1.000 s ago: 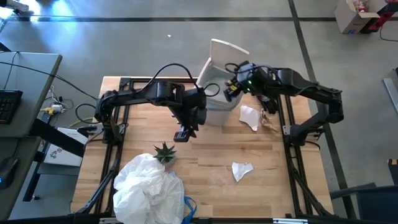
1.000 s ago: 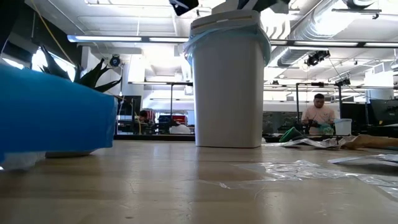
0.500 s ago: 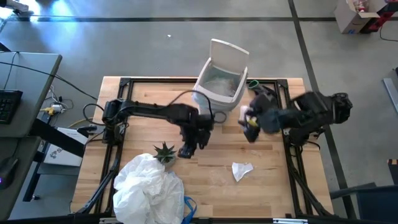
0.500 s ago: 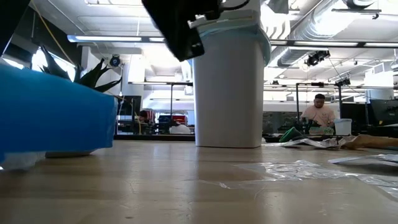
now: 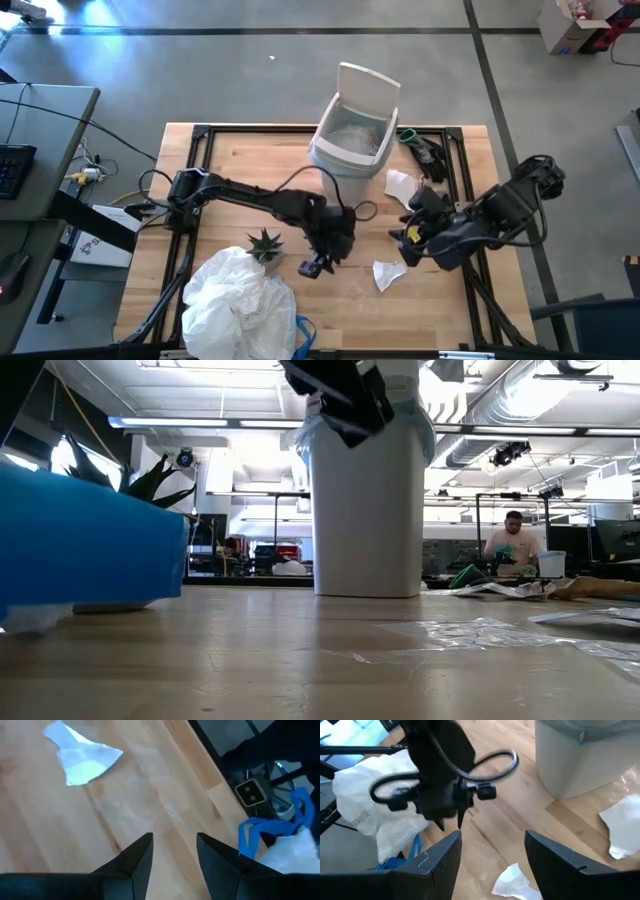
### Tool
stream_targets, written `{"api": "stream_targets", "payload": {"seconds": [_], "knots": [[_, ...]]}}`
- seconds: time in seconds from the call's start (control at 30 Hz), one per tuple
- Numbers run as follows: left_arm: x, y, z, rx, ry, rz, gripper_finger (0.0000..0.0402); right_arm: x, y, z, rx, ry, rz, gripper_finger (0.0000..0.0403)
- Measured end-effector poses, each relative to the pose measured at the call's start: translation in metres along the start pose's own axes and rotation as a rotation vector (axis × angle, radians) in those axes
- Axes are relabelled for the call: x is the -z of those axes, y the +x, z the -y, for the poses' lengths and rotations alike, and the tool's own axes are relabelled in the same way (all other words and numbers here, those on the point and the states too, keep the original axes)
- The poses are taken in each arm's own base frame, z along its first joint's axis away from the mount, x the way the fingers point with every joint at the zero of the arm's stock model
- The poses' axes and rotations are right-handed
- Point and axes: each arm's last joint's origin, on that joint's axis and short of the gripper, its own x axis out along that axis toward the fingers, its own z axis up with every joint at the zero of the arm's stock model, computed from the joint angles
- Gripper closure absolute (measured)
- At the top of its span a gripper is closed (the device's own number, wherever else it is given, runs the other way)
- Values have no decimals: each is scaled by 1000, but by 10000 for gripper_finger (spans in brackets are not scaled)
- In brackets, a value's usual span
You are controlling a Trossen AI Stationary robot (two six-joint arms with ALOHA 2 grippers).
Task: Place trash/remove bag and relplace
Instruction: Put the transparent plastic into the trash bin
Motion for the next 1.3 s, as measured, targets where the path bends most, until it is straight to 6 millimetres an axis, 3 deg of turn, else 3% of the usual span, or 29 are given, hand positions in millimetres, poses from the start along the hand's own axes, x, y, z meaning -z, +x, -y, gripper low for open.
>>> {"api": "stream_targets", "payload": {"seconds": [0.47, 0.87, 1.3], "knots": [[4, 78, 7, -81, -8, -52, 288, 14, -3, -10, -14, -2, 53, 199], [0, 97, 0, -90, -14, 37, 197, 16, -6, -9, -24, -4, 30, 199], [18, 143, -4, -193, 44, -45, 190, 31, -21, -11, -74, 56, 55, 199]]}}
